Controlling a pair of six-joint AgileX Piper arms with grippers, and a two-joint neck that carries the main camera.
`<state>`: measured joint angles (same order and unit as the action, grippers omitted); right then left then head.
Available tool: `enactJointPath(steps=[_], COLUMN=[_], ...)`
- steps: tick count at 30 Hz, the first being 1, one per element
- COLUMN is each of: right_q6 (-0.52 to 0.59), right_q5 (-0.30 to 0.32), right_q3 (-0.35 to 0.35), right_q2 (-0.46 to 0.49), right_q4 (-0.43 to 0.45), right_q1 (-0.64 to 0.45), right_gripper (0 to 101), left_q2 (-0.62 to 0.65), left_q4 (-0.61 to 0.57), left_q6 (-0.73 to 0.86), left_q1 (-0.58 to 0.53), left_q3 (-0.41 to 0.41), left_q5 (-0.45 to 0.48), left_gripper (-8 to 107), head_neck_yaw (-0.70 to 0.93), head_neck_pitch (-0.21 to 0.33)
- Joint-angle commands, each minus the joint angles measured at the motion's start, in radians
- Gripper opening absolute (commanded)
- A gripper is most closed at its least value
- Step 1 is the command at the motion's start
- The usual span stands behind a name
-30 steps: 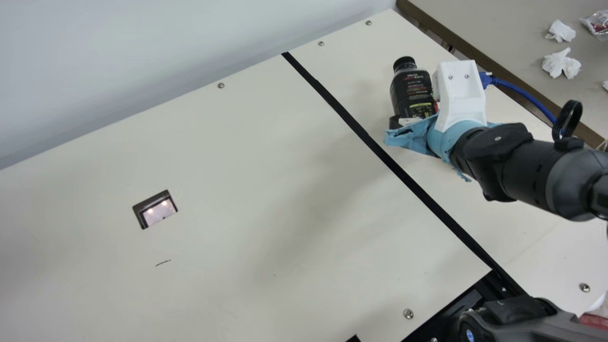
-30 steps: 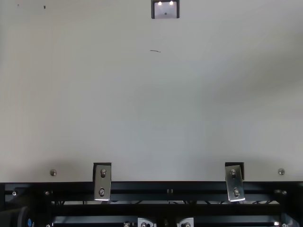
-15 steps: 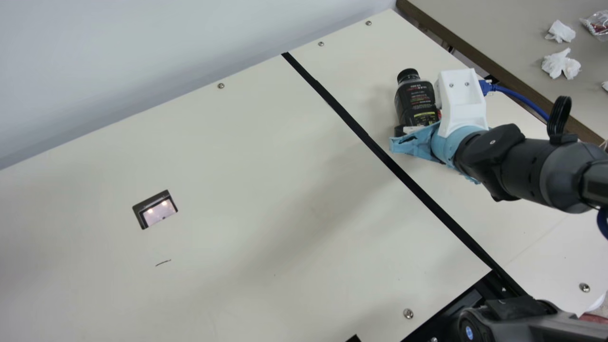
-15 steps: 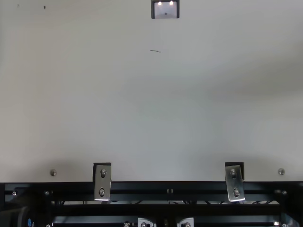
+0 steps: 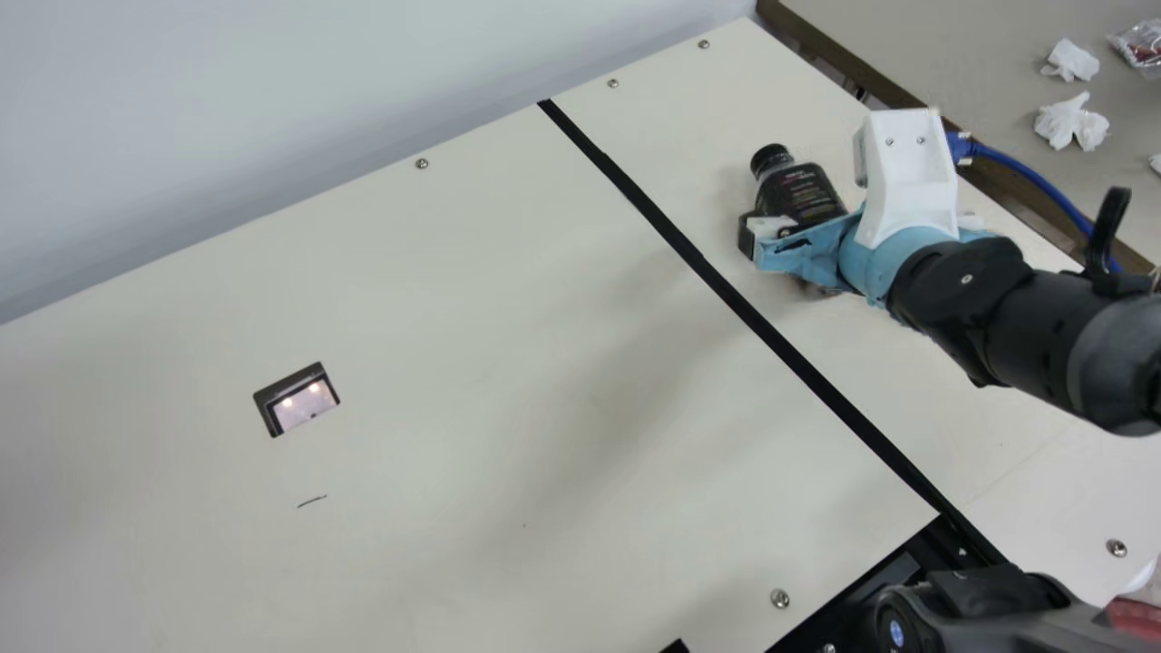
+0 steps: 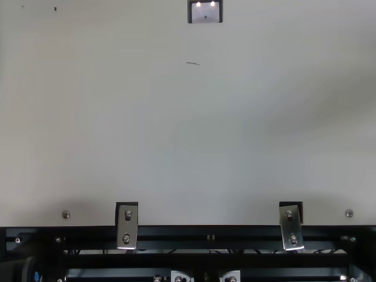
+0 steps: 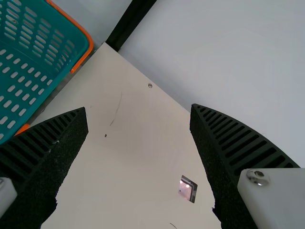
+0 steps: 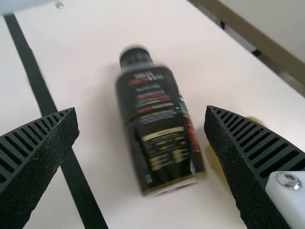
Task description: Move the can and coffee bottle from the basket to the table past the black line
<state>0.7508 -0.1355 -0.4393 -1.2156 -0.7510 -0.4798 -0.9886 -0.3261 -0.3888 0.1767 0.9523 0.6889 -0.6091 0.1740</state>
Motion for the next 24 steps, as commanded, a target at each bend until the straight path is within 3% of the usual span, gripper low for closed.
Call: enactJointPath(steps=[1, 8, 12, 18, 19, 20, 24], right_q6=[-0.004, -0.047, -0.142, -0.375, -0.414, -0.294, -0.401], right_q5=[0.026, 0.180, 0.348, 0.632, 0.657, 0.517, 0.632], right_q3=[-0.013, -0.082, -0.134, -0.228, -0.244, -0.220, -0.246], right_q2=[0.053, 0.199, 0.269, 0.362, 0.377, 0.354, 0.380], right_q4=[0.006, 0.048, 0.097, 0.162, 0.182, 0.165, 0.184], right_q1=[-0.003, -0.045, -0.086, -0.087, -0.078, -0.087, -0.079], right_gripper=[101, 101, 101, 101, 101, 101, 101], left_q2=[0.000, 0.000, 0.000, 0.000, 0.000, 0.000, 0.000], left_q4=[0.000, 0.000, 0.000, 0.000, 0.000, 0.000, 0.000], left_q6=[0.000, 0.000, 0.000, 0.000, 0.000, 0.000, 0.000], left_q1=[0.000, 0.000, 0.000, 0.000, 0.000, 0.000, 0.000], left_q3=[0.000, 0.000, 0.000, 0.000, 0.000, 0.000, 0.000], left_q5=[0.000, 0.000, 0.000, 0.000, 0.000, 0.000, 0.000], left_gripper=[90, 90, 90, 90, 90, 90, 90], head_neck_yaw=[-0.014, -0.014, -0.014, -0.014, -0.014, -0.014, -0.014], head_neck_pitch=[0.027, 0.027, 0.027, 0.027, 0.027, 0.027, 0.027])
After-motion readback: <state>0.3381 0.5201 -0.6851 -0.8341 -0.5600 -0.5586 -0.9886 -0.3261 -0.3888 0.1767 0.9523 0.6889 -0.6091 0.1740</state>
